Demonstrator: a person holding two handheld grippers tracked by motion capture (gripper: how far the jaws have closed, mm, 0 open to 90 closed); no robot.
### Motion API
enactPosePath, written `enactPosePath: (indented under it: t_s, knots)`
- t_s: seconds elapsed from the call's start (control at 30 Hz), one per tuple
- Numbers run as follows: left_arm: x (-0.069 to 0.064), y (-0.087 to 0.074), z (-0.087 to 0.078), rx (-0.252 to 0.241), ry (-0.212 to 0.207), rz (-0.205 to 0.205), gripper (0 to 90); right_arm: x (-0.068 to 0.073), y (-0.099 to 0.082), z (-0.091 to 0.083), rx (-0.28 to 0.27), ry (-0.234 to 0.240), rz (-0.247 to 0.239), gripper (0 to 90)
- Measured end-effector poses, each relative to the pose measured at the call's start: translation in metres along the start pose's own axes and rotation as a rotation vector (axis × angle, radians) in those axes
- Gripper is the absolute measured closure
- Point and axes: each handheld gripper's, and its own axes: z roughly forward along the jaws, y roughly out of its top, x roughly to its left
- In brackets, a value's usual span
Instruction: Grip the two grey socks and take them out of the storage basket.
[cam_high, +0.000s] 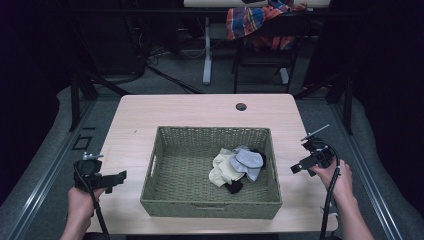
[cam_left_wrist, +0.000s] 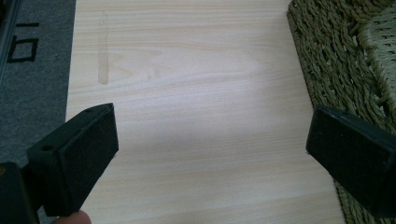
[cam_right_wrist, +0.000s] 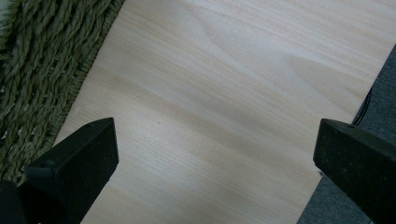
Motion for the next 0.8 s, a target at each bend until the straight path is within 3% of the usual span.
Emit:
enactPosePath:
  t_s: [0.5,0.8]
  knots:
    - [0.0,0.001,0.001,0.0,-0.01,0.007,2.4,0.0,0.002,-0.006,-0.021,0.001,0.005,0.0]
    - [0.006,-0.004,-0.001,0.0,-0.004,-0.011,2.4,0.007,0.014,-0.028,-0.064,-0.013,-0.006,0.0]
